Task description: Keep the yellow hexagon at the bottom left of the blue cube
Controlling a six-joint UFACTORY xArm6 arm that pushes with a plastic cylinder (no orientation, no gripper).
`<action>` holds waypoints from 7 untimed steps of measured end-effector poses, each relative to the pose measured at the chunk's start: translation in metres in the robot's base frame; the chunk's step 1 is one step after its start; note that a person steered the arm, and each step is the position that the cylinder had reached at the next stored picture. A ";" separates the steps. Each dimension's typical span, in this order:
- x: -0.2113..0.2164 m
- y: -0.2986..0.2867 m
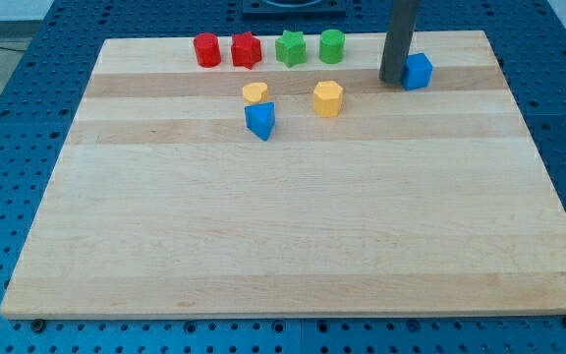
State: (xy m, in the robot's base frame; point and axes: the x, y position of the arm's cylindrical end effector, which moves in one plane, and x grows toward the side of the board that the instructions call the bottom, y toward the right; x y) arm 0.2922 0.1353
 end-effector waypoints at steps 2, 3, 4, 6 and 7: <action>-0.010 -0.050; -0.018 -0.111; -0.001 -0.131; 0.055 -0.129; 0.056 -0.111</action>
State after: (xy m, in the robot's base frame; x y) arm 0.3482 0.0245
